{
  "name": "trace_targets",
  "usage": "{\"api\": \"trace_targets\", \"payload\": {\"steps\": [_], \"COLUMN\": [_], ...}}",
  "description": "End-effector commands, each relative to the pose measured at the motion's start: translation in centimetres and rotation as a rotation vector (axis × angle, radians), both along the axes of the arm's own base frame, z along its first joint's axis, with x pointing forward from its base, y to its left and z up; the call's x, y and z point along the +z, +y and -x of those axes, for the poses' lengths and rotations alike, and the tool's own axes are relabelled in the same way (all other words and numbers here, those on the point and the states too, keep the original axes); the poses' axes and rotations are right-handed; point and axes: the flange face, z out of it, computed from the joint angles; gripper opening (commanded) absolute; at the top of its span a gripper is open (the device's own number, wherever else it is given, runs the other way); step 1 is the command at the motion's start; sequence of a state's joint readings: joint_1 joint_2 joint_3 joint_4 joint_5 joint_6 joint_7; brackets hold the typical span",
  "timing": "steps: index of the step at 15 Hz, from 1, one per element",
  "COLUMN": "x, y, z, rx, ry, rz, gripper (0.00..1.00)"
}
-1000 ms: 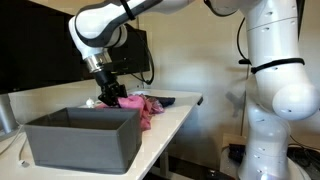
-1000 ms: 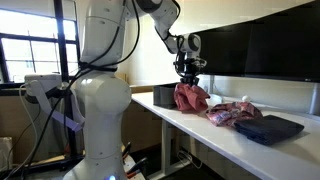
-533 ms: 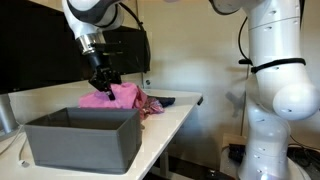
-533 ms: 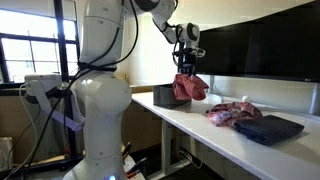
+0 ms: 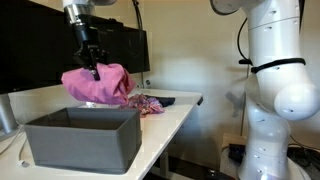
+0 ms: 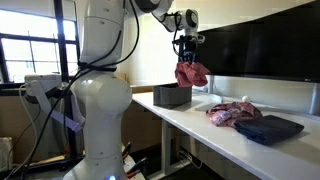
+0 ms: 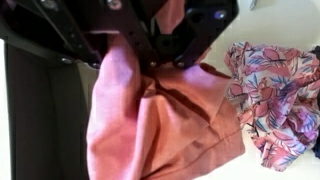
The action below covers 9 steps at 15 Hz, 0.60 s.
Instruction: Pick up the clothes and put them in the box
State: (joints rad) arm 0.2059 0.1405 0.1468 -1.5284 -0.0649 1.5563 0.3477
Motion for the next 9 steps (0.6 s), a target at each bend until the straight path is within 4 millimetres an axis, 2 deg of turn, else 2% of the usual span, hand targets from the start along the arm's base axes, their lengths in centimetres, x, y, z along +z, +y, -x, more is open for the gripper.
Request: {"api": "trace_targets", "payload": {"steps": [1, 5, 9], "x": [2.4, 3.0, 2.2], "y": [2.6, 6.7, 9.9], "z": [-0.8, -0.8, -0.2], "rx": [0.012, 0.090, 0.141], "ry": [-0.023, -0.023, 0.011], "rz": [-0.012, -0.051, -0.092], "gripper": [0.06, 0.06, 0.06]}}
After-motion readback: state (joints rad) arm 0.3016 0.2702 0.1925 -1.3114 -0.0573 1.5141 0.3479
